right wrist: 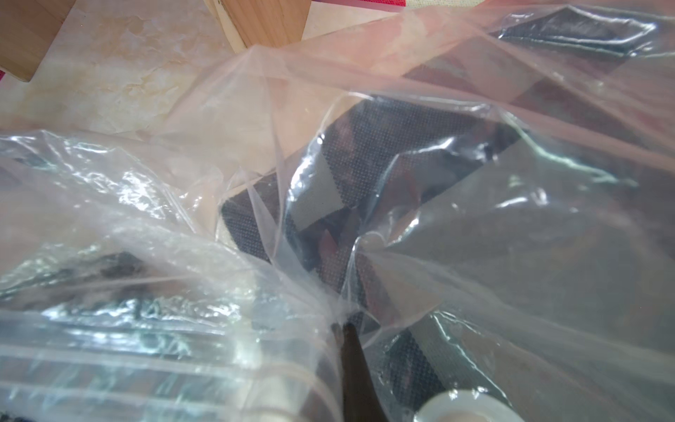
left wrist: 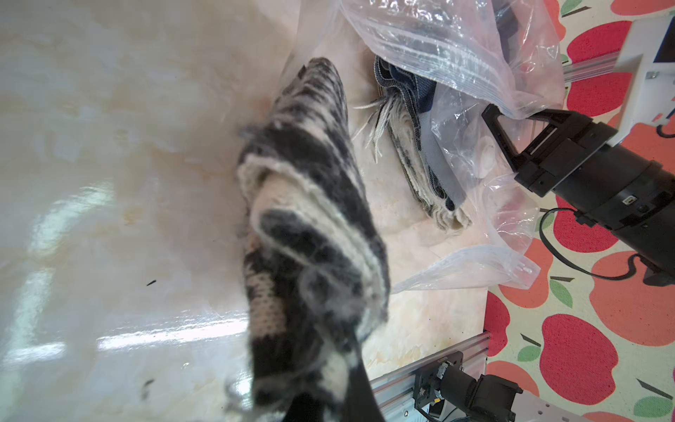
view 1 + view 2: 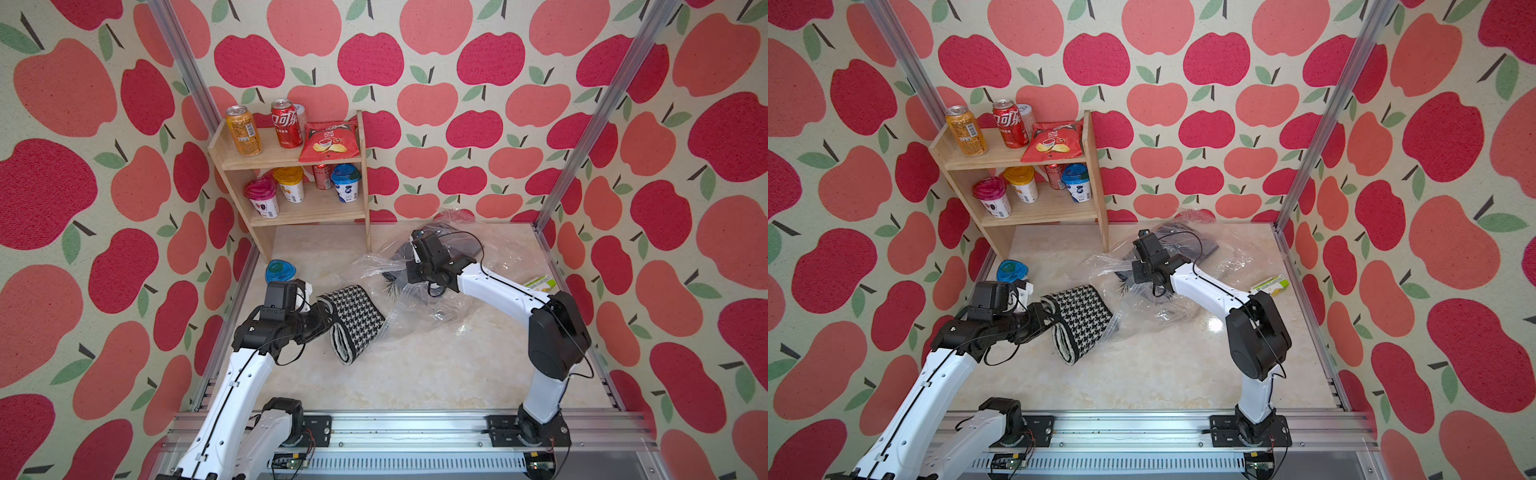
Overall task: Take the scarf out of the vacuum bag
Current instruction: Take out the scarf from the vacuum bag, then move the scarf to the center of the board.
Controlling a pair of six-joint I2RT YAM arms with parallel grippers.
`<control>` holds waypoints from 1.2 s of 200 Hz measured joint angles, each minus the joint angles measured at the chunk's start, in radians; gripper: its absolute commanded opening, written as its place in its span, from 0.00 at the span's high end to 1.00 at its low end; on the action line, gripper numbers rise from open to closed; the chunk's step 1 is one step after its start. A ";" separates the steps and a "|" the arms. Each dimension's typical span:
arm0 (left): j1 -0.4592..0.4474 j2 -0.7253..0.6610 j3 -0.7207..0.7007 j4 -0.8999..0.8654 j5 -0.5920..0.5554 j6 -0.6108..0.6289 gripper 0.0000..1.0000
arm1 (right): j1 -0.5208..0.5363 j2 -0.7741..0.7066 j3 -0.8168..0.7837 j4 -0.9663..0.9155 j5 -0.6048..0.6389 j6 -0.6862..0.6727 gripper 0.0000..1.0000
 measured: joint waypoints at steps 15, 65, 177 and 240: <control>0.014 -0.009 0.000 -0.023 -0.009 0.000 1.00 | -0.004 0.003 0.003 -0.002 0.003 0.000 1.00; 0.092 0.033 0.041 -0.127 -0.064 0.002 1.00 | -0.035 0.003 0.006 -0.003 0.006 0.000 1.00; 0.426 0.082 0.043 -0.175 0.004 0.055 1.00 | -0.146 0.003 -0.020 0.027 -0.031 0.005 1.00; 0.525 0.150 0.095 -0.217 0.012 0.130 1.00 | -0.206 0.003 -0.020 0.028 -0.062 0.008 1.00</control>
